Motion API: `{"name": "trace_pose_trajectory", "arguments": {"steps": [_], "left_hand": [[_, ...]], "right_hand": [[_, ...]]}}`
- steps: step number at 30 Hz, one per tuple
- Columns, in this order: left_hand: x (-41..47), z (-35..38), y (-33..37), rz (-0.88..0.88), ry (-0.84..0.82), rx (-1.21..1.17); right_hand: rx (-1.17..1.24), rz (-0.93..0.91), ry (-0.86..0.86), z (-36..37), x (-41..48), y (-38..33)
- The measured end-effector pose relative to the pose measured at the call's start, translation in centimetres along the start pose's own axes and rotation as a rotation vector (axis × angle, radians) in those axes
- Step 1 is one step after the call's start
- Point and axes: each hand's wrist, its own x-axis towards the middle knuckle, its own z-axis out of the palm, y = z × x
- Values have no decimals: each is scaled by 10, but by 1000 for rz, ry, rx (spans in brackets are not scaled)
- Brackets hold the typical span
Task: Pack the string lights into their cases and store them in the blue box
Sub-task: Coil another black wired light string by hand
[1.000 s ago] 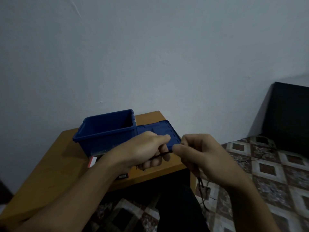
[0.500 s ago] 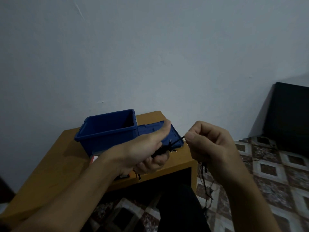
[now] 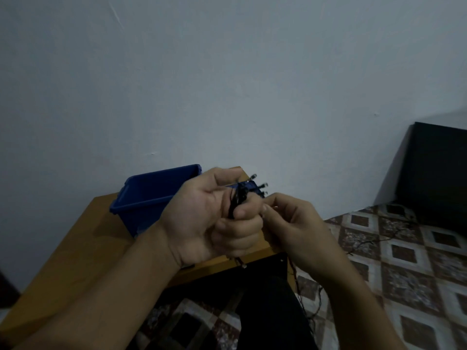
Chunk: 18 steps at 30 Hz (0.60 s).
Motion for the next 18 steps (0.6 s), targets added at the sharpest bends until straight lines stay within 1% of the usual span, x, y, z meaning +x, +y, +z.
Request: {"name": "trace_pose_trajectory", "arguments": {"steps": [3, 5, 9, 14, 18], "left_hand": [[1, 0, 0, 112, 9, -103], [2, 0, 1, 167, 60, -137], [3, 3, 0, 266, 212, -135], [8, 10, 0, 400, 381, -145], [11, 13, 2, 435, 446, -135]], "right_hand": [[-187, 38, -20, -1, 1, 5], [-248, 81, -55, -1, 1, 8], [-290, 112, -91, 0, 1, 8], [-240, 180, -178, 1, -2, 1], [-264, 186, -187, 2, -2, -1]]}}
